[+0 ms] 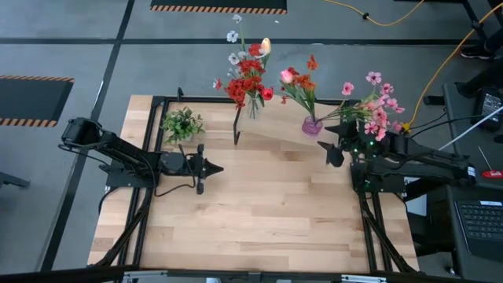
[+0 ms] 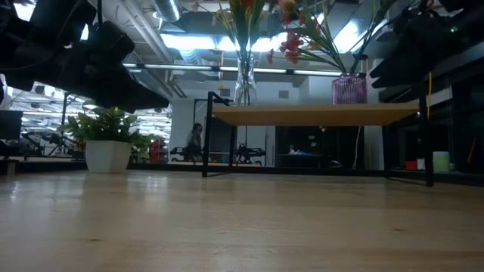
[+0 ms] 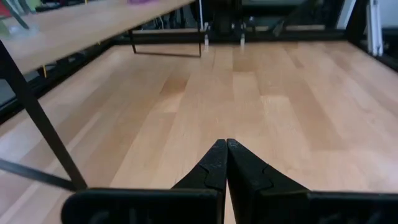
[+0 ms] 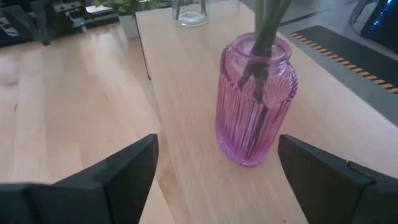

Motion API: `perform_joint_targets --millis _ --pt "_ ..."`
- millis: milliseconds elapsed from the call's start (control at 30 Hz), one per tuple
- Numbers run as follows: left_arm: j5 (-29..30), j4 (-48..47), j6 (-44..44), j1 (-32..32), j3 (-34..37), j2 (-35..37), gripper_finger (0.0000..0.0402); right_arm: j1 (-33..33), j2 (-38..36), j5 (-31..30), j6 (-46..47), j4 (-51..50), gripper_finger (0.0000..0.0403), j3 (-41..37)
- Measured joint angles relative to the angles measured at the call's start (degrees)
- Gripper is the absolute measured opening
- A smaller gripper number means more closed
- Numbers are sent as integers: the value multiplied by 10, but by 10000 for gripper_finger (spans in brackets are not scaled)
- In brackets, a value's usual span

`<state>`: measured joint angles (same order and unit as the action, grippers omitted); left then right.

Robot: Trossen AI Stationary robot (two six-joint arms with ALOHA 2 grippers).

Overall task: Pick and place flowers into a vace then onto a shelf
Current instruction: Return to Home Position

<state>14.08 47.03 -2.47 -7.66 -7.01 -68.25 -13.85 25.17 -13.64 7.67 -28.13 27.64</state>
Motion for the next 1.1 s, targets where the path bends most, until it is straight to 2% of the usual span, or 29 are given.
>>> perform_joint_targets --millis 233,500,667,867,1000,1100 --pt "0 53 -16 0 0 0 2 52 3 -15 32 -20 268 24" --pt "-6 49 -43 0 0 27 2 152 51 -77 56 15 169 24" --pt "-36 16 -42 0 0 96 1 210 93 -137 56 39 113 24" --pt "-31 -137 -41 0 0 219 2 268 129 -142 64 74 55 39" --pt "-35 -202 6 0 0 296 1 310 161 -178 26 138 13 39" --pt "-35 -234 27 1 0 338 2 338 197 -199 9 181 7 39"
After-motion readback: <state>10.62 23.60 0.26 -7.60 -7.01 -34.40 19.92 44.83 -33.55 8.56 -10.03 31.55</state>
